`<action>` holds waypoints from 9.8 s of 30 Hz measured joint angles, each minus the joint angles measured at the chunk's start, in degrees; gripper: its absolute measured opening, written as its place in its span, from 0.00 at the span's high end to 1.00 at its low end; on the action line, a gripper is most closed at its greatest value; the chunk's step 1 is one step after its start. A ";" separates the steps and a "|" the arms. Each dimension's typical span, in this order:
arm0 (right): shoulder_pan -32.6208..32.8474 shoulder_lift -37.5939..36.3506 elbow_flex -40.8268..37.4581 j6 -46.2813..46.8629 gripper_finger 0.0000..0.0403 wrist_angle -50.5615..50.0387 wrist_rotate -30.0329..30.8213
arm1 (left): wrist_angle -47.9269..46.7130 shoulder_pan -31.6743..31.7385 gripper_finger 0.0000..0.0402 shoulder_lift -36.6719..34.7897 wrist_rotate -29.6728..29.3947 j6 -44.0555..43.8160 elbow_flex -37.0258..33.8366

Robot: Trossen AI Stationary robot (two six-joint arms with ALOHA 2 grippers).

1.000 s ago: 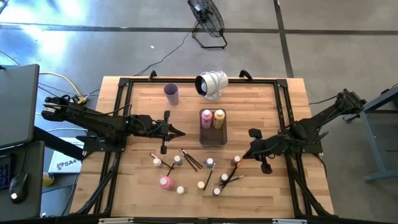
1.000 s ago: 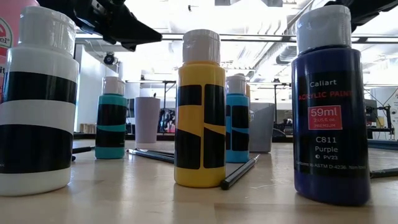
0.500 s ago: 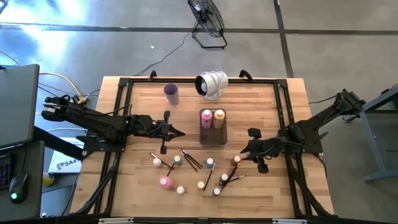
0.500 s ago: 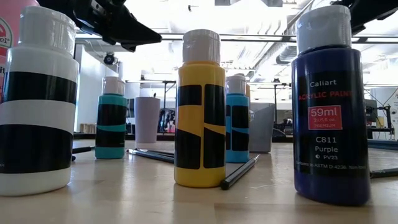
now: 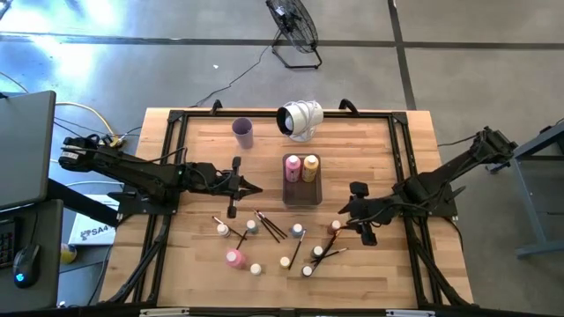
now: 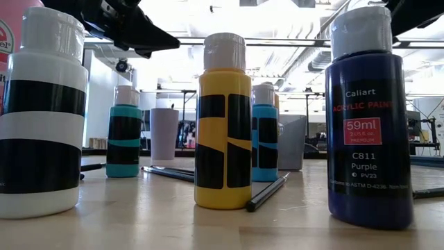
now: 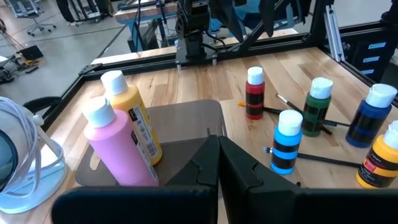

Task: Pick & Place Paint Supplies
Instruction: Put the pink paint bottle into the black bin

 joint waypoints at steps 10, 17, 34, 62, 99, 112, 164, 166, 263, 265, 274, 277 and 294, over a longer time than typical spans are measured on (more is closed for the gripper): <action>-0.35 0.00 -0.01 -1.20 0.55 3.48 1.01 | 1.46 0.00 1.00 -0.97 1.87 0.00 0.02; -0.37 0.00 -0.01 -4.70 0.69 11.60 3.43 | -4.37 -0.38 1.00 -5.54 17.53 -0.85 0.02; -0.45 -0.02 -0.01 -7.83 0.92 21.89 10.67 | -25.66 -18.97 1.00 -23.24 10.13 -1.36 0.07; -2.60 -0.04 -0.01 -7.83 0.92 26.75 10.43 | -25.03 -31.50 0.64 -16.84 3.42 -7.36 0.00; -2.60 -0.04 -0.01 -7.82 0.92 26.25 10.38 | -8.61 -31.45 0.49 0.81 1.13 -7.45 0.00; -2.58 -0.04 -0.01 -7.81 0.92 24.98 10.40 | -5.70 -31.45 0.49 3.77 1.64 -9.20 0.02; -2.58 -0.04 -0.01 -7.38 0.92 24.11 10.35 | -3.32 -31.45 0.70 4.68 1.28 -10.81 0.02; -2.58 -0.04 -0.01 -7.38 0.92 24.11 10.36 | -3.32 -31.45 0.69 4.68 1.18 -11.50 0.02; 10.56 -0.50 -0.01 -7.14 0.92 7.43 0.13 | -19.72 11.28 0.69 36.30 8.74 -6.60 42.53; 10.56 -0.50 -0.01 -7.14 0.92 7.45 0.12 | -19.31 11.28 0.69 36.39 8.76 -6.99 42.53; 10.56 -0.52 -0.01 -7.14 0.92 7.84 0.13 | -20.37 11.28 0.69 38.03 6.33 -7.63 42.45; 10.56 -0.51 -0.01 -7.14 0.92 7.85 0.13 | -19.68 11.28 0.69 38.67 6.32 -7.65 42.45; 10.56 -0.52 -0.01 -7.14 0.92 7.89 0.15 | -20.03 11.28 0.69 38.69 6.29 -7.69 42.45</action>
